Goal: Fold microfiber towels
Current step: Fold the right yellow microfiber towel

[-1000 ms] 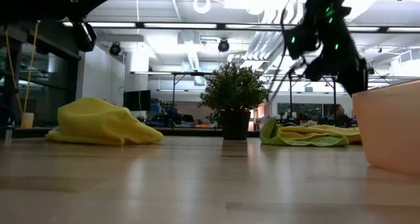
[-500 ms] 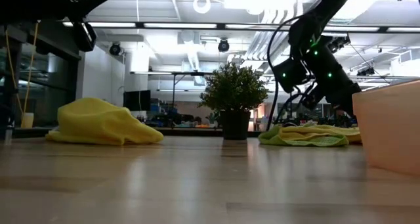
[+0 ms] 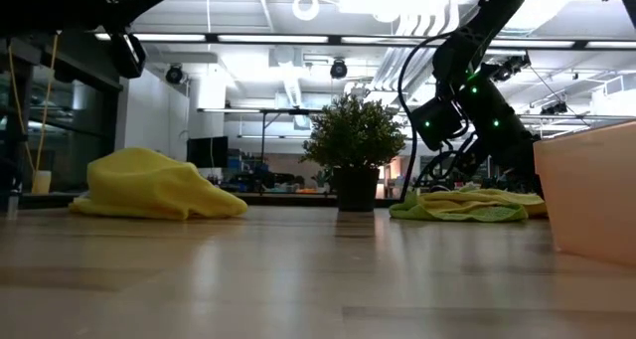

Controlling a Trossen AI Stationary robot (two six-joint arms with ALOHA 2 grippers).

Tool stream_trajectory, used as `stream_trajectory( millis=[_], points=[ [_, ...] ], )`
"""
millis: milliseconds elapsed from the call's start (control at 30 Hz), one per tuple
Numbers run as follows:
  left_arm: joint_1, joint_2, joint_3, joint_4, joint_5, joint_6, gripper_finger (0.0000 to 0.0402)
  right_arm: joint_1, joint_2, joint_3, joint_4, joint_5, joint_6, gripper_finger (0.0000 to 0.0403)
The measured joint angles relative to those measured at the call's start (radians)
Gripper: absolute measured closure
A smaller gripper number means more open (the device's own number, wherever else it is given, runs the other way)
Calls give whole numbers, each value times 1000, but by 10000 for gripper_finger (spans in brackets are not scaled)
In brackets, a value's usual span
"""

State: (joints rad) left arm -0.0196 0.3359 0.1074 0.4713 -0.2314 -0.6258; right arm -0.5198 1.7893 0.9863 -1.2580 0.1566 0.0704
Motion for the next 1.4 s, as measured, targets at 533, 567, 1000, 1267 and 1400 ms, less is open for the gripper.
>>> stream_trajectory(
  millis=[533, 567, 1000, 1267, 1400],
  points=[
    [0, 0, 0, -2, 11, 0, 401, -11, 0, -71, 20, -12, 46, 318],
    [0, 0, 0, -2, 11, 0, 401, -11, 0, -73, 26, -11, 55, 318],
    [0, 0, 0, -3, 12, 0, 401, -11, -10, 10, -8, 76, 61, 318],
    [0, 0, 0, -3, 12, 0, 401, -11, -11, 14, 10, -7, 40, 318],
    [0, 0, 0, -3, 12, 0, 401, -11, -11, 14, 38, 5, 35, 318]
  ],
)
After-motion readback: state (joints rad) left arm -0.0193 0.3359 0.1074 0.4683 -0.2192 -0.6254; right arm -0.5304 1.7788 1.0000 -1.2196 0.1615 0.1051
